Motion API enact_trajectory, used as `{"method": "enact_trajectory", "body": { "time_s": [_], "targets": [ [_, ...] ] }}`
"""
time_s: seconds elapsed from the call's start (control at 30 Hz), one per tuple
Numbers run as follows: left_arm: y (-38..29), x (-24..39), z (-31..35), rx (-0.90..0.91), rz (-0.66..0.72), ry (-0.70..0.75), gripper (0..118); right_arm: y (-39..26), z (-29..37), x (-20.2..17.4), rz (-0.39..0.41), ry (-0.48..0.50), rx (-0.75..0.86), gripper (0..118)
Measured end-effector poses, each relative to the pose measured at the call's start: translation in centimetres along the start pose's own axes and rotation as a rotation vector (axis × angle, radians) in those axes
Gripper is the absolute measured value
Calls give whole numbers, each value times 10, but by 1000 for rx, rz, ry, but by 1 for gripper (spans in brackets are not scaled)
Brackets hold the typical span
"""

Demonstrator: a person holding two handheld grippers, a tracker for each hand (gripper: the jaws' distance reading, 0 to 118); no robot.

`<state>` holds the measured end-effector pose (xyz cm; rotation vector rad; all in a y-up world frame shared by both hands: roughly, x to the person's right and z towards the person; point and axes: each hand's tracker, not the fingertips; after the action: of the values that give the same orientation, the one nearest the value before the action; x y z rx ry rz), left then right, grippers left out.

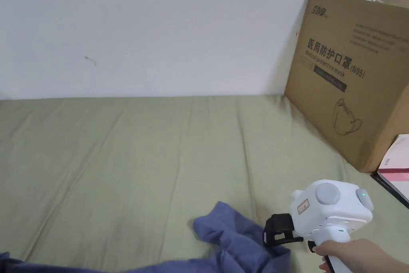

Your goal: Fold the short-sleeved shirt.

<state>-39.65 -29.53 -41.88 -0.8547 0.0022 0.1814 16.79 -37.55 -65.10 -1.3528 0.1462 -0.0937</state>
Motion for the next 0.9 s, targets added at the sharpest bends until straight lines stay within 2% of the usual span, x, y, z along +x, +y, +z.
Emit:
{"method": "enact_trajectory", "body": {
  "time_s": [0.07, 0.1, 0.13, 0.17, 0.2, 0.23, 0.3, 0.33, 0.47, 0.57, 0.73, 0.83, 0.9],
  "targets": [
    [-2, -1, -2, -29, -2, 12, 3, -6, -7, -9, 127, 0, -61, 86],
    [-4, -2, -2, -39, -3, 14, 3, -12, -6, -17, 208, -65, -67, 77],
    [-7, -3, -1, -47, -3, 16, 3, -19, -1, -27, 322, -123, -34, 71],
    [-9, -3, 0, -52, -1, 15, 3, -24, 4, -32, 371, -112, -16, 60],
    [-7, -3, -3, -54, 2, 15, 3, -26, 9, -36, 398, -76, -7, 36],
    [-9, -4, -2, -54, 7, 14, 3, -33, 14, -40, 394, -20, 4, 1],
    [-9, -2, 5, -49, 14, 12, 3, -41, 30, -42, 383, 8, 65, 1],
    [-7, -1, 7, -36, 19, 8, 3, -43, 40, -41, 374, 55, 86, 1],
    [6, 7, 41, 69, 16, -34, 3, -52, 106, -21, 220, 167, 262, 1],
    [23, 17, 78, 154, -35, -44, 3, -59, 162, 4, 150, 219, 373, 1],
    [59, 34, 143, 326, -116, -7, 3, -66, 254, 34, 84, 231, 532, 1],
    [87, 33, 178, 406, -61, -37, 3, -72, 309, 32, 53, 250, 629, 1],
    [103, 37, 196, 440, -92, -13, 3, -68, 336, 33, 46, 267, 685, 1]
  ]
}}
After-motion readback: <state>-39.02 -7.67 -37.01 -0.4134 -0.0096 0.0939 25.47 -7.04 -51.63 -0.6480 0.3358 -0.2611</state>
